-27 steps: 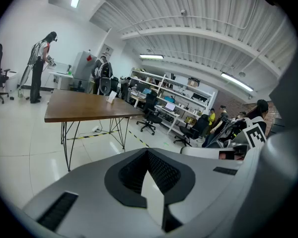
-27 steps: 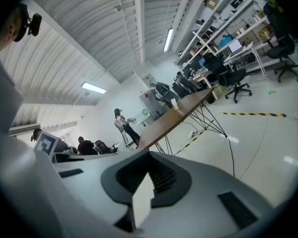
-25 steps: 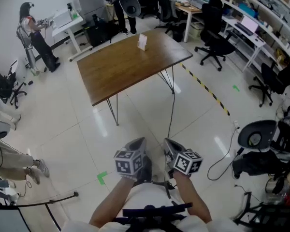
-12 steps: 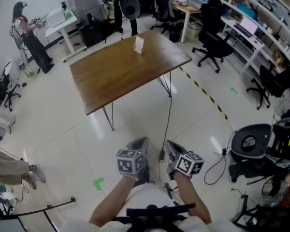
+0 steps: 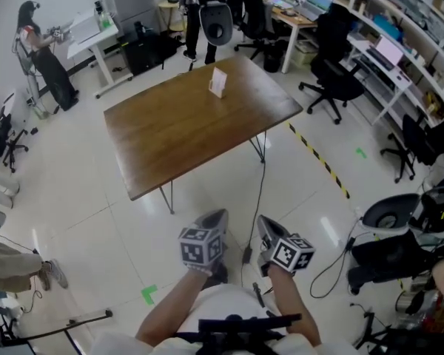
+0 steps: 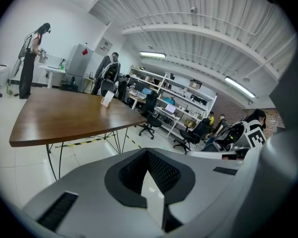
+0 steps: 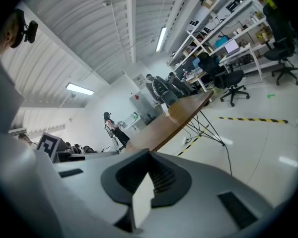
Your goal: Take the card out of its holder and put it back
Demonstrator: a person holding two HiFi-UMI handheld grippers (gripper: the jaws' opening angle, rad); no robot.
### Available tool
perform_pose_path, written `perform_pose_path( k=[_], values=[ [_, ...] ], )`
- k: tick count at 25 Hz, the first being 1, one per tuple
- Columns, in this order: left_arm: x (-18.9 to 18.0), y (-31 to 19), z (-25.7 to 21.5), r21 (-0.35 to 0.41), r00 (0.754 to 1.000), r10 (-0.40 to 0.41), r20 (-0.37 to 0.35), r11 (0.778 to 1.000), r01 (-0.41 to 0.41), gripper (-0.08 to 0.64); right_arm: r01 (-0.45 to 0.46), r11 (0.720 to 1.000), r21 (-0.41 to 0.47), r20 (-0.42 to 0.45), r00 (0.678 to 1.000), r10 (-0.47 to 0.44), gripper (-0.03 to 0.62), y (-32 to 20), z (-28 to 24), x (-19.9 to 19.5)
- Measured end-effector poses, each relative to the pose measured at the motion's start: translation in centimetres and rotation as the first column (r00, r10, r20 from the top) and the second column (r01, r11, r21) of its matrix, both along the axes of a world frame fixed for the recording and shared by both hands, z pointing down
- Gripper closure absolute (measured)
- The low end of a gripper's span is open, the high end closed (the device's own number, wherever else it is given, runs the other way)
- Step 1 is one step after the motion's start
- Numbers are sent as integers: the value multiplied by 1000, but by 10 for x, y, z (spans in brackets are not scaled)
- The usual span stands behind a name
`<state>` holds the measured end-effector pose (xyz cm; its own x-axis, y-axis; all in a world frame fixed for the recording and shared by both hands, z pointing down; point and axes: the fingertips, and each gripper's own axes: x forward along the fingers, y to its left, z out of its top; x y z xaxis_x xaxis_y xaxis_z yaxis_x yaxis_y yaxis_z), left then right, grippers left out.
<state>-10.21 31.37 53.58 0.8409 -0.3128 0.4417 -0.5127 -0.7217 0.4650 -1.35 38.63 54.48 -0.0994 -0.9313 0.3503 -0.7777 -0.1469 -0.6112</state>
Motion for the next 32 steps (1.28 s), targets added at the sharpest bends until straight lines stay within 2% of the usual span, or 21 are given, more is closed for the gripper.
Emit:
perform_pose_path(
  k=[12,22,28,32],
  values=[
    [23,-76,4,-11,1000,18,7,1000,-18,563,-15,1000,-8,24,1000,15,586,-88,2,24],
    [23,-109,10,-21,1000,24,15,1000,-24,563,-34,999,-22,30,999,35,586,-116,10,26],
    [35,-115,17,-27,999,36,23,999,-35,563,-42,999,-29,46,998,43,585,-125,19,39],
    [32,-131,19,-26,1000,16,21,1000,-15,563,-24,999,-28,53,998,25,586,-144,23,35]
  ],
)
